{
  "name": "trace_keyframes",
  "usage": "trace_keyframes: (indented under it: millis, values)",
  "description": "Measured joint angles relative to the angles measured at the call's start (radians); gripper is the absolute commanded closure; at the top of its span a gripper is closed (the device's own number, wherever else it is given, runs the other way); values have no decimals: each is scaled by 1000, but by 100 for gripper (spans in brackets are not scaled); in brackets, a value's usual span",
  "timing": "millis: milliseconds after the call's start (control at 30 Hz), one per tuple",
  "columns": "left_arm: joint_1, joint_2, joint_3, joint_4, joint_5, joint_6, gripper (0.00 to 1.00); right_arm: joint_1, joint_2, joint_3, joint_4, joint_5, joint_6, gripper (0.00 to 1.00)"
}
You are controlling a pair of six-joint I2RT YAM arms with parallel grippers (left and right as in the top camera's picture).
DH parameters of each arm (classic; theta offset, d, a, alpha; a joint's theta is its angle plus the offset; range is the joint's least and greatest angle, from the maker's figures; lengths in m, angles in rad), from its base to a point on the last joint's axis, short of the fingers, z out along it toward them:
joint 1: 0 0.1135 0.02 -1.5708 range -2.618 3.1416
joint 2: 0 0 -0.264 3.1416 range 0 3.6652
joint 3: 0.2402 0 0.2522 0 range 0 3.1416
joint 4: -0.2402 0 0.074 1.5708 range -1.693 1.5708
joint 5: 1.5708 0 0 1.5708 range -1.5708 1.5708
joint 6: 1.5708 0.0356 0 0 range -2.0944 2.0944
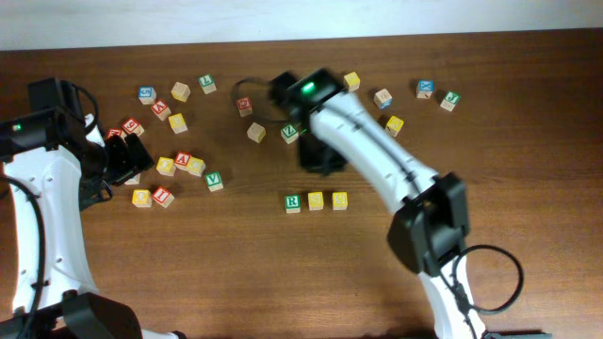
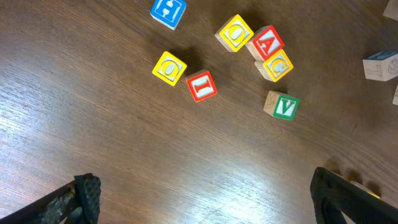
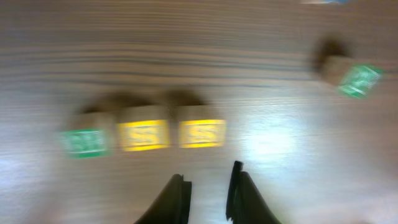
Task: Spell out RSS
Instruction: 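Raise the right gripper and pull it back to the right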
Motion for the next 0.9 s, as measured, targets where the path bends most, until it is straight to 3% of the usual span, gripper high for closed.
trace_keyframes:
  millis: [167,400,667,900]
  values:
    - [0,0,0,0,0,0,1,-161,-6,-48,-30,5,-72,96]
    - [0,0,0,0,0,0,1,-233,-33,-75,-57,9,-97,96]
    - [0,0,0,0,0,0,1,-332,-317,-77,-64,31,-183,96]
    - [0,0,0,0,0,0,1,-552,-542,-240,-62,8,-252,96]
